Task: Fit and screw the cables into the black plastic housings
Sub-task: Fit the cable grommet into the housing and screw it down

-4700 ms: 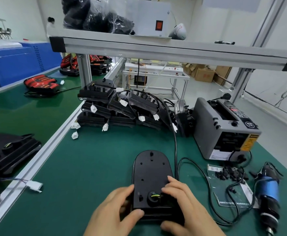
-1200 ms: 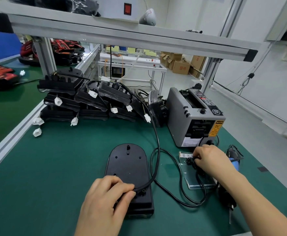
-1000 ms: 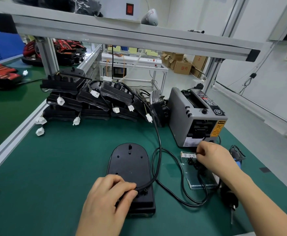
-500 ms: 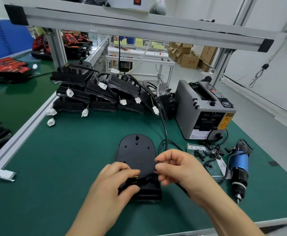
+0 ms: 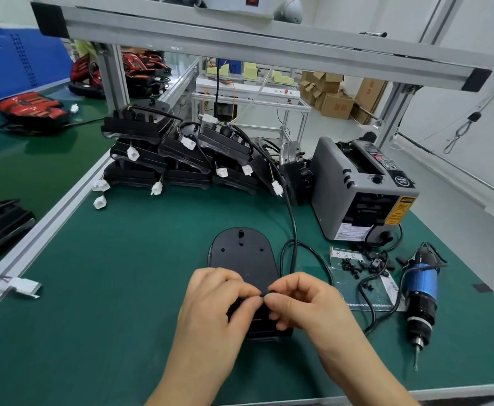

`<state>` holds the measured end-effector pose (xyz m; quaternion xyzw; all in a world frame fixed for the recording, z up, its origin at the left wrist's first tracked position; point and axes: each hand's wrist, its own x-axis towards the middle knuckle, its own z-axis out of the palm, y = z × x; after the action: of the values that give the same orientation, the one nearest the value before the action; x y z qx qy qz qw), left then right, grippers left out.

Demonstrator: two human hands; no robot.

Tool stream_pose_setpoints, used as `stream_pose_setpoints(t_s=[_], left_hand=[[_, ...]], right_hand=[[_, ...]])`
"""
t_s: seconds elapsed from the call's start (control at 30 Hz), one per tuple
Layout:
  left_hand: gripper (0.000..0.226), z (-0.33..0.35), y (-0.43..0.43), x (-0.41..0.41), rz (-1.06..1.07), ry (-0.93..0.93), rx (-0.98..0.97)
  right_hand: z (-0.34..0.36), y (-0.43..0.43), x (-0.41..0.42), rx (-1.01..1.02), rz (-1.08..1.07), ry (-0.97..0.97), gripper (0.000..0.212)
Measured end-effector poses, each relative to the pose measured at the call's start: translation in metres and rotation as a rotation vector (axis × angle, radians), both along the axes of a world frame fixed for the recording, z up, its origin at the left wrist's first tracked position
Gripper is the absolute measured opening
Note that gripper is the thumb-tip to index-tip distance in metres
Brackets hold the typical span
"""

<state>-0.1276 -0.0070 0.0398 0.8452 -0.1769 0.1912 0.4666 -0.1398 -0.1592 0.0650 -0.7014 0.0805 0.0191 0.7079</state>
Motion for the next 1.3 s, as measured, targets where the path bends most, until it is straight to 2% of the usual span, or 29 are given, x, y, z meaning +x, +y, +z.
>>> stream_pose_setpoints(t_s=[0.27, 0.4, 0.67, 0.83, 1.0, 1.2, 1.3], left_hand=[[0.021, 0.0, -0.003, 0.002, 0.055, -0.108, 0.024], [0.019, -0.002, -0.006, 0.001, 0.088, -0.155, 0.011], [0.013, -0.009, -0.002, -0.001, 0.142, -0.39, 0.207], [0.011, -0.006, 0.004, 0.001, 0.019, -0.462, 0.26], [0.008, -0.011, 0.006, -0.001, -0.016, -0.536, 0.23], [0.005, -0.016, 0.008, 0.001, -0.043, -0.497, 0.187], [0.016, -0.016, 0.01, 0.002, 0.008, -0.303, 0.131]], right_hand=[[0.003, 0.002, -0.005, 0.104, -0.002, 0.047, 0.013], [0.004, 0.004, -0.008, 0.1, -0.004, 0.071, 0.012], [-0.003, 0.007, -0.014, 0.207, -0.089, 0.065, 0.009], [0.0, 0.001, -0.021, 0.204, 0.005, 0.118, 0.024], [0.002, -0.002, -0.024, 0.137, 0.108, 0.183, 0.013], [0.003, -0.001, -0.023, 0.089, 0.102, 0.137, 0.009], [-0.002, -0.001, -0.019, -0.063, 0.026, 0.069, 0.016]])
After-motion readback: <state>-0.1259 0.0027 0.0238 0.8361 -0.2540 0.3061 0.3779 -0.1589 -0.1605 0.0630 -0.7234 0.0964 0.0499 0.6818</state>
